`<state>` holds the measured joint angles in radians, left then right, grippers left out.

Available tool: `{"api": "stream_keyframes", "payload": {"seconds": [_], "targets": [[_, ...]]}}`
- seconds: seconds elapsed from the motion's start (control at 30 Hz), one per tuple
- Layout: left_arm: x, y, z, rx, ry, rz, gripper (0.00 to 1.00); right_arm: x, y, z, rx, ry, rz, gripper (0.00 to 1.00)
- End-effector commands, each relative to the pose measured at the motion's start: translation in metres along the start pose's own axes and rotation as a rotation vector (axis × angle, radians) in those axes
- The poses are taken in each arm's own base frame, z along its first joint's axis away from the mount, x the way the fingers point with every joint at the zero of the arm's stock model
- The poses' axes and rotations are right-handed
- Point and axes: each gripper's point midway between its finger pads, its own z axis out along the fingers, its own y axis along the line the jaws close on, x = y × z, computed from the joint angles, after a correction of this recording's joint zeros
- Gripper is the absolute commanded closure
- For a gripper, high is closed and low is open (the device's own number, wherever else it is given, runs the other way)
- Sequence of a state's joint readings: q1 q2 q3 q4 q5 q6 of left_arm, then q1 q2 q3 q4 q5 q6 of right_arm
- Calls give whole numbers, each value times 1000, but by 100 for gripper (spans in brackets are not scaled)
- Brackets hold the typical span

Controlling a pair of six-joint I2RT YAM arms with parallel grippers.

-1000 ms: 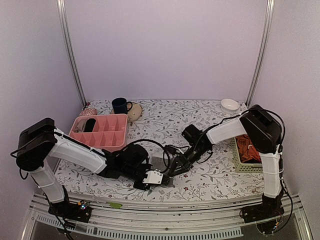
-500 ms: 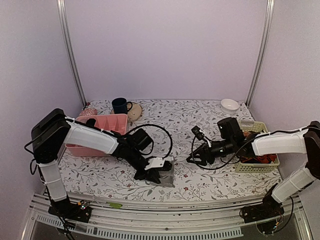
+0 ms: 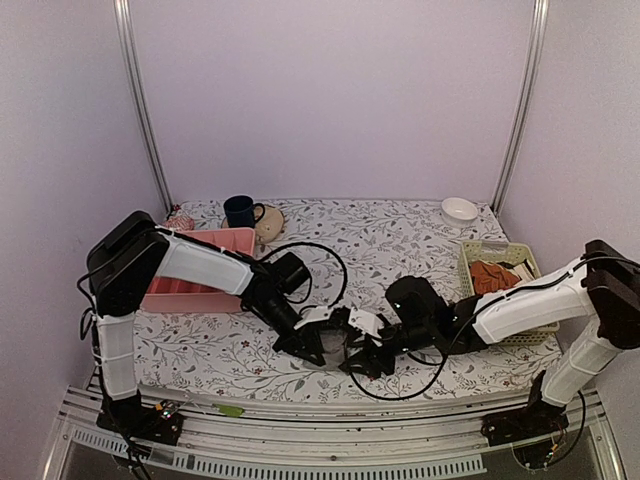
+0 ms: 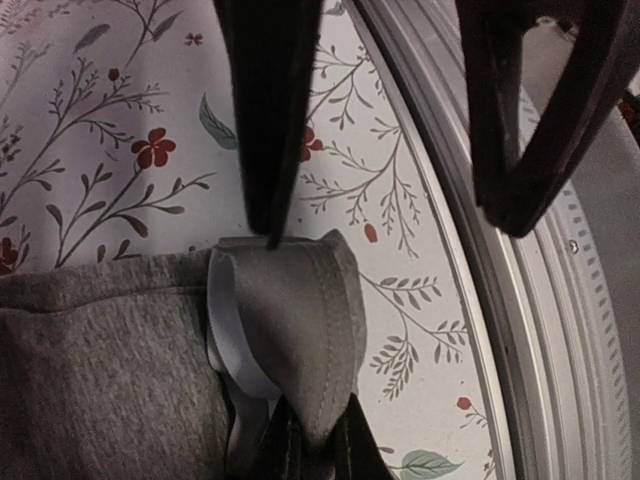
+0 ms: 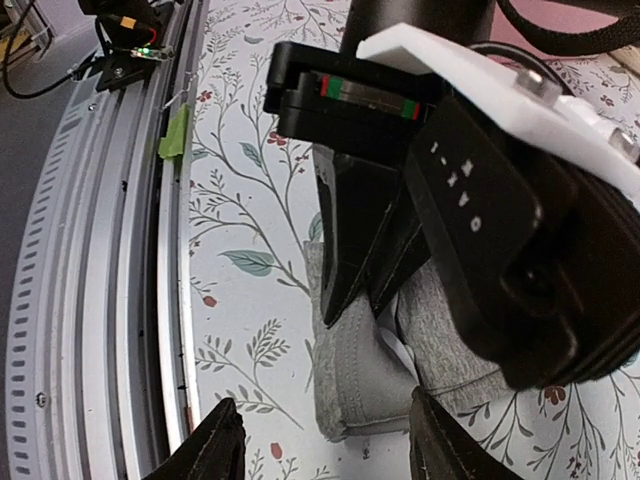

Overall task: Roll the underwear
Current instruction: Roll the underwear at the center of the board.

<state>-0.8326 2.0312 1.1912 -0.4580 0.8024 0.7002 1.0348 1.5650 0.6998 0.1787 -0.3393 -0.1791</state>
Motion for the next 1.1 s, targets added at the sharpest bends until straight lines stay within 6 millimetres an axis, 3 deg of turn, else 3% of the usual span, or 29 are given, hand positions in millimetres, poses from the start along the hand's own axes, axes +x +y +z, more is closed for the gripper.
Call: {"api": "stream_keyframes", "payload": {"seconds": [0.0, 0.27, 0.6, 0.77, 0.9, 1.03, 1.07], "targets": [[27, 0, 9, 16, 68, -83, 100, -24, -18, 16, 92, -43, -141, 42], [29, 3, 10, 12, 71, -91, 99, -13, -14, 45, 58, 21, -250, 47], [30, 4, 12, 19, 66, -99, 98, 17, -1, 63, 2, 103, -259, 50], [28, 7, 8, 5, 57, -99, 96, 35, 0, 69, -10, 151, -229, 67], [21, 11, -3, -30, 33, -87, 84, 37, 4, 68, -35, 159, -212, 100], [6, 17, -22, -92, -16, -73, 67, 35, 16, 65, -97, 153, -154, 100], [-7, 19, -35, -131, -50, -45, 61, 36, 20, 64, -119, 156, -138, 100]]}}
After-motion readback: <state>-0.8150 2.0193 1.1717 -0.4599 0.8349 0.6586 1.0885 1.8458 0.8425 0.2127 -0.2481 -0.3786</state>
